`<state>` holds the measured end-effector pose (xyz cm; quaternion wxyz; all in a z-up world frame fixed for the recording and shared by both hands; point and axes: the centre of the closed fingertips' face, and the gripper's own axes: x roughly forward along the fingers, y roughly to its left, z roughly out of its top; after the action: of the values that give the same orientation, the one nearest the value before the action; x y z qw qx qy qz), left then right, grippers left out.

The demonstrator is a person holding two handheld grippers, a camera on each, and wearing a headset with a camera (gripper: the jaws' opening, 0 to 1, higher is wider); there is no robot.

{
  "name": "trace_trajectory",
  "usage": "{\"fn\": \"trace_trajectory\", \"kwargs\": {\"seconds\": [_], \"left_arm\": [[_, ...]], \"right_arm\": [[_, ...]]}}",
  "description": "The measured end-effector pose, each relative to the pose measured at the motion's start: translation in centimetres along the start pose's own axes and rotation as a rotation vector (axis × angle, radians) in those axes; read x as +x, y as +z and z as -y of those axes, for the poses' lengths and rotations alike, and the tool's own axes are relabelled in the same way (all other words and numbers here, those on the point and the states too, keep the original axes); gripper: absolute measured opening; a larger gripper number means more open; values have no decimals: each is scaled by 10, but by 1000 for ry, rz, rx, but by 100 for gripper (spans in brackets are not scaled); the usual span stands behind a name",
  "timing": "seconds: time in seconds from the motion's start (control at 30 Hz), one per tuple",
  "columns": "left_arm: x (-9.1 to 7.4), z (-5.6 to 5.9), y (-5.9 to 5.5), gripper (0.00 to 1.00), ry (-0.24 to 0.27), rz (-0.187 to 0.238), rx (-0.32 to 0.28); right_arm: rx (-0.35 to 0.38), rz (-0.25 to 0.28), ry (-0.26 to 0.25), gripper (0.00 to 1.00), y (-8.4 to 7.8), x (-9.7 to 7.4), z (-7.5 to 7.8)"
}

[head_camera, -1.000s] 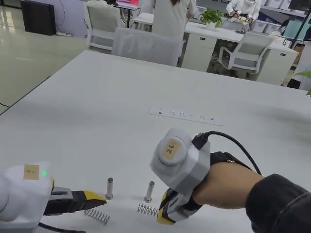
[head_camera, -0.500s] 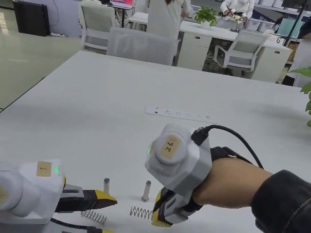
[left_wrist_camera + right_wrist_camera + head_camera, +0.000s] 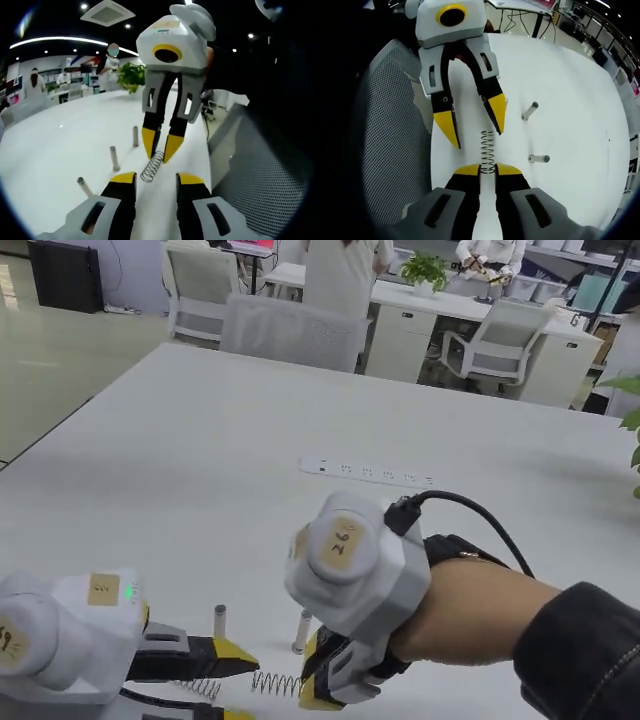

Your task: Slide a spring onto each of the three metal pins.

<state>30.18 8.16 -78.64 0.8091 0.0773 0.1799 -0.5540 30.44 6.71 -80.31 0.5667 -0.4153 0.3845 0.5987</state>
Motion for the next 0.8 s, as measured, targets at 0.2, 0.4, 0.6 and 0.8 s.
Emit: {"fn": "trace_trajectory", "kwargs": {"seconds": [0.2, 0.4, 0.6, 0.8], "left_arm": [[1, 2, 2, 18, -6, 12, 5], [2, 3, 2, 11, -9, 14, 12], [1, 2, 2, 5, -10, 14, 15], [1, 3, 2, 3, -13, 17, 16]], "right_arm": [[-45, 2, 10, 7, 4, -1, -5], [-77, 5, 15, 7, 6, -1, -6], [-116, -2, 13, 7, 5, 0, -7], [-121, 4, 6, 8, 5, -2, -5]]}}
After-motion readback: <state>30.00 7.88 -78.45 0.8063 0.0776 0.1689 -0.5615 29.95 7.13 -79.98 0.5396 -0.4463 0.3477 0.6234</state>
